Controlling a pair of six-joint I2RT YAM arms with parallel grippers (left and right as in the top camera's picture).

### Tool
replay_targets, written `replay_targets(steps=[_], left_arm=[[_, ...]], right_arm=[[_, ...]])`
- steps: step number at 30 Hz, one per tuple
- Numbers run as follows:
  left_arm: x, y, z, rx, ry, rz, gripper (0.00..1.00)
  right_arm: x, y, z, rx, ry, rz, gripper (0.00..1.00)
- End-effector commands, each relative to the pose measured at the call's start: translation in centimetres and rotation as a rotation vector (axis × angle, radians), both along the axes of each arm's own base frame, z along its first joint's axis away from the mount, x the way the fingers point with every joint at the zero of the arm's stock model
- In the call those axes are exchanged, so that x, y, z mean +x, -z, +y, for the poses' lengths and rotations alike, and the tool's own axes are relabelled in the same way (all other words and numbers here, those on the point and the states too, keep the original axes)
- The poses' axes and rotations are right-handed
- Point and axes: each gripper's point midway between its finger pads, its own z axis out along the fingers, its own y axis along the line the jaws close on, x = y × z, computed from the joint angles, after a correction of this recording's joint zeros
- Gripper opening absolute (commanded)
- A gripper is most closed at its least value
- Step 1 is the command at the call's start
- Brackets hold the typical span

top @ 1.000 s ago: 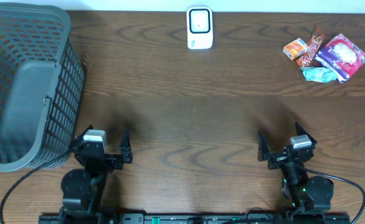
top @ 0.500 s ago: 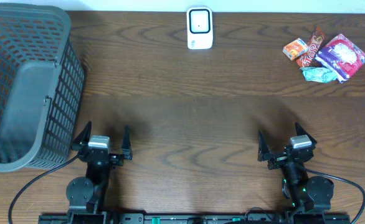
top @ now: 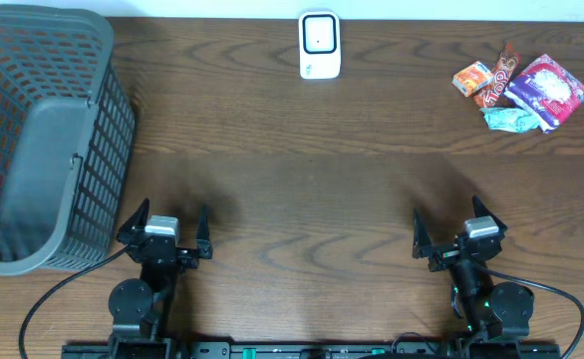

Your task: Scan the item barcode

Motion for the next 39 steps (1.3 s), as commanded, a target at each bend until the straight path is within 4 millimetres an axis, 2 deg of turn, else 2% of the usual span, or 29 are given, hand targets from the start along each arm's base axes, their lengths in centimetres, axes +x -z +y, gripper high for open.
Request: replay_targets(steps=[1,4,14,39], left_arm=[[-0.07,1.57,0.69,-0.069,-0.047,0.058,0.98],[-0.05,1.67,1.29,-0.121,-0.089,0.065,0.98],[-0.08,1.63,0.73,-0.052,-0.048,0.059,0.98],[-0.05,1.62,0.77,-0.064,-0.051,0.060,0.98]], right_arm=[[0.04,0.12,-0.32,-0.015,0.013,-0.003,0.99],[0.04,0.12,-0.32,-0.015,0.013,-0.003,0.99],[0.04,0.12,-0.32,-0.015,0.013,-0.003,0.99],[0.04,0.12,-0.32,-0.015,0.013,-0.003,0.99]])
